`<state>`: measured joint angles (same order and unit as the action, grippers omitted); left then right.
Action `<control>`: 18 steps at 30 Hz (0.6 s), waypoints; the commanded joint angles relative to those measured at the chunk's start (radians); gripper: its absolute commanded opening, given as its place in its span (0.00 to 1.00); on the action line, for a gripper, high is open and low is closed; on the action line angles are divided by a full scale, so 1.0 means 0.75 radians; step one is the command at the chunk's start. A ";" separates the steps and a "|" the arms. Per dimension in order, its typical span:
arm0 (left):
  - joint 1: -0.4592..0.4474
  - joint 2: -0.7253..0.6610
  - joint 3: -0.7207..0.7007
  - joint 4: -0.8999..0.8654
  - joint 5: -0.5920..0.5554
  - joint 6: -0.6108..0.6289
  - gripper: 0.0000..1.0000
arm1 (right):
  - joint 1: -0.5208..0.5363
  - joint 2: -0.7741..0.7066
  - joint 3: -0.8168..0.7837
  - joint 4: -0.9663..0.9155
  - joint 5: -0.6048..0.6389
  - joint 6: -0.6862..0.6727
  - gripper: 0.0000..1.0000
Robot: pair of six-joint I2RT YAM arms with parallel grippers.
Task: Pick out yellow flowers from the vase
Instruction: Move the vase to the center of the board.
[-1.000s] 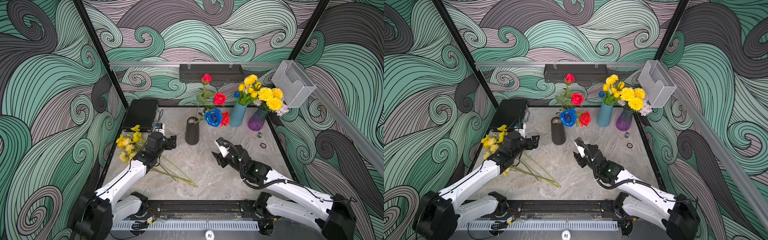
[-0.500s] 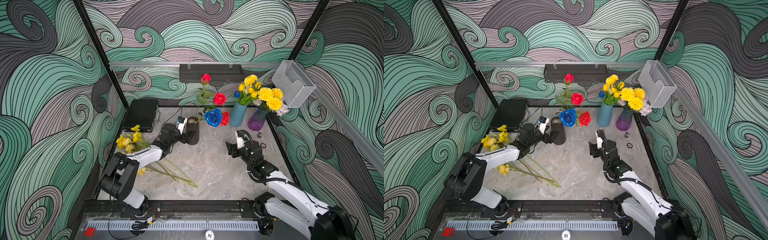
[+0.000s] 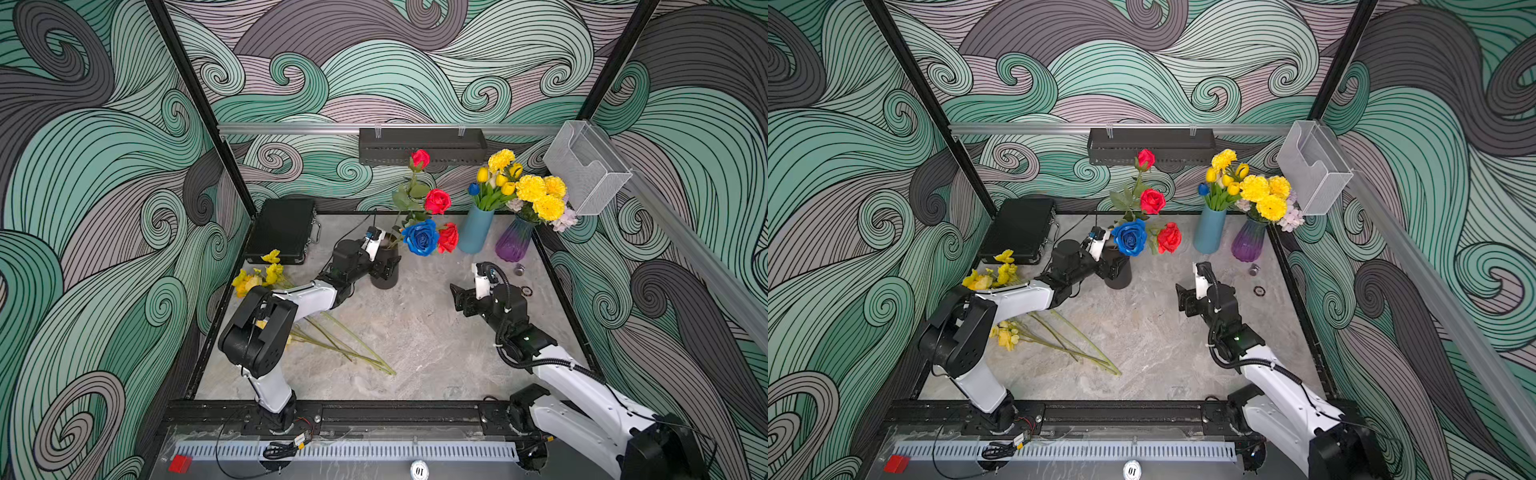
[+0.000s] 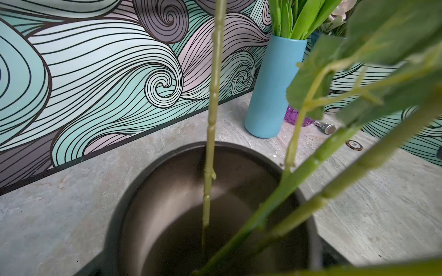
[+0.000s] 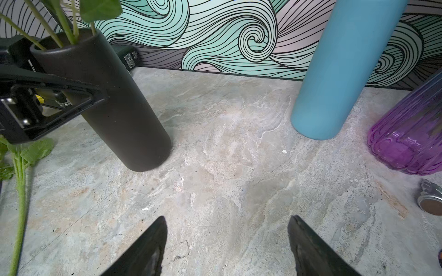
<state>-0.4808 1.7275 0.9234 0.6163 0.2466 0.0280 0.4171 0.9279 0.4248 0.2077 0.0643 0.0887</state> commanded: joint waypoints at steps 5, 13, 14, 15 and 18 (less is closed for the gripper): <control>-0.011 0.069 0.092 0.065 -0.035 0.050 0.94 | -0.006 -0.001 -0.016 0.044 -0.023 0.017 0.80; -0.024 0.084 0.116 0.068 -0.062 0.101 0.72 | -0.006 0.001 -0.014 0.045 -0.023 0.017 0.80; -0.024 0.080 0.115 0.068 -0.066 0.109 0.69 | -0.006 0.001 -0.016 0.044 -0.024 0.017 0.80; -0.024 0.078 0.116 0.068 -0.065 0.113 0.66 | -0.006 0.000 -0.017 0.045 -0.021 0.017 0.80; -0.026 0.072 0.111 0.071 -0.076 0.130 0.59 | -0.005 -0.002 -0.017 0.046 -0.021 0.017 0.80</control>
<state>-0.4938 1.7771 0.9668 0.6395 0.2089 0.0872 0.4168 0.9279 0.4236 0.2226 0.0513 0.0895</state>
